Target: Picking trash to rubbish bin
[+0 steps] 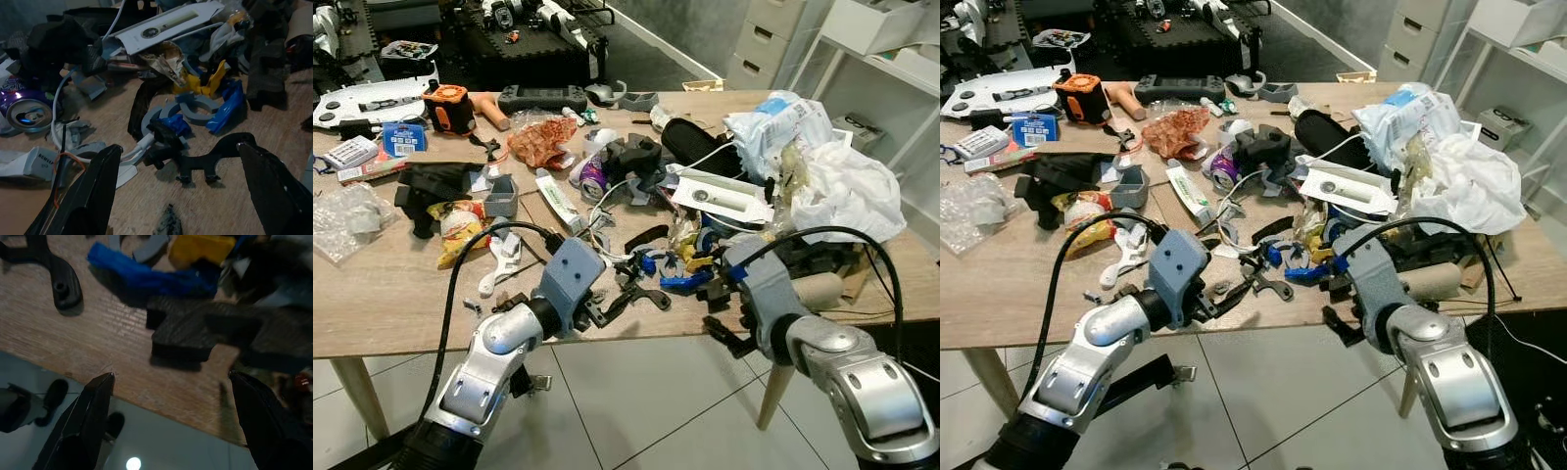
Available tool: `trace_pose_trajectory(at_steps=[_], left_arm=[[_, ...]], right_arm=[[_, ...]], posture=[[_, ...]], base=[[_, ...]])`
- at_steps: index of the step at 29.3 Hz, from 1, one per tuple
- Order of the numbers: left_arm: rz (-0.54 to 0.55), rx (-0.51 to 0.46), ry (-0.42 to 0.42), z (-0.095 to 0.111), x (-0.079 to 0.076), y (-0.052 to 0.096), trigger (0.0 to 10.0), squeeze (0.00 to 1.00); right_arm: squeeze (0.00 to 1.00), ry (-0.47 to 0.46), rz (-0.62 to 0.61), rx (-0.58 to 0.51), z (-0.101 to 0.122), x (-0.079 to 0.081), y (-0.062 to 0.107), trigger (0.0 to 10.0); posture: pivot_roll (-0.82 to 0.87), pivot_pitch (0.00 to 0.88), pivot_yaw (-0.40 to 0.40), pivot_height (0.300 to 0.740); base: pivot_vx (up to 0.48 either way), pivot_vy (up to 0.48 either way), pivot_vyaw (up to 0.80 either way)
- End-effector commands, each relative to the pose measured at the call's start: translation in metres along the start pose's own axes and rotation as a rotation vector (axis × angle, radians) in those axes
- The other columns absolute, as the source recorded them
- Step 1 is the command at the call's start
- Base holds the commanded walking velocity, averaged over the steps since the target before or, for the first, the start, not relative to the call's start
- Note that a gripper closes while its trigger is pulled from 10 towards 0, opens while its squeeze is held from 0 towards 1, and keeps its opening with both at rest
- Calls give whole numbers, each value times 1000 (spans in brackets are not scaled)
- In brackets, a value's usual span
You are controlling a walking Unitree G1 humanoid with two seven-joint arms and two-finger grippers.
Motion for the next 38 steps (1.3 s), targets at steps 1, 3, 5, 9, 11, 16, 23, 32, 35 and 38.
trace_pose_trajectory(at_steps=[1, 3, 5, 9, 11, 16, 23, 32, 35, 38], left_arm=[[-20, 34, -10, -6, -3, 2, 10000, 0], [-20, 34, -10, -6, -3, 2, 10000, 0], [-21, 35, -12, -6, -3, 1, 10000, 0], [-23, 35, -18, -6, -4, 1, 10000, 0], [-22, 34, -20, -6, -3, 1, 10000, 0], [-18, 33, -25, -6, -2, 3, 10000, 0], [-20, 17, -22, -4, -4, 2, 10000, 0], [-29, 11, -18, -5, -5, 1, 10000, 0], [-29, 9, -18, -4, -5, 1, 10000, 0], [-22, 2, -16, -3, -4, 1, 10000, 0]], right_arm=[[0, -11, -13, 23, -6, -1, -4, 10000], [0, -11, -13, 23, -6, -1, -4, 10000], [0, -38, -18, 15, -6, 0, -10, 10000], [0, -162, -27, -31, -4, 1, -25, 10000], [0, -201, -35, -50, -4, 0, -30, 10000], [0, -256, -43, -77, -2, 0, -35, 0], [0, -292, -42, -151, 10, -1, -32, 0], [0, -294, -50, -279, 35, -3, -28, 0], [0, -290, -39, -311, 42, -2, -26, 0], [0, -274, 17, -435, 68, 4, -16, 0]], posture=[[-49, 170, 12, 740], [-49, 170, 12, 740], [-49, 170, 12, 740], [-44, 164, 14, 740], [-35, 166, 14, 740], [-35, 166, 14, 740], [-33, 152, 23, 740], [-37, 144, 23, 740], [-38, 141, 21, 740], [-34, 149, 20, 740]], base=[[0, 0, 0], [0, 0, 0], [0, 0, 0], [0, 0, 0], [0, 0, 0], [0, 0, 0], [0, 0, 0], [0, 0, 0], [0, 0, 0], [0, 0, 0]])
Point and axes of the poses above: a point about 5 cm out from each wrist's last joint towards the gripper, its own y axis pointing back from the gripper into the wrist, its own z axis along the axis of the wrist's last joint, x = y × z, the point moved 2 cm from there along -y, pointing out of the wrist towards the gripper, and after that the axes turned 6 degrees about y, right-handed, at the moved point
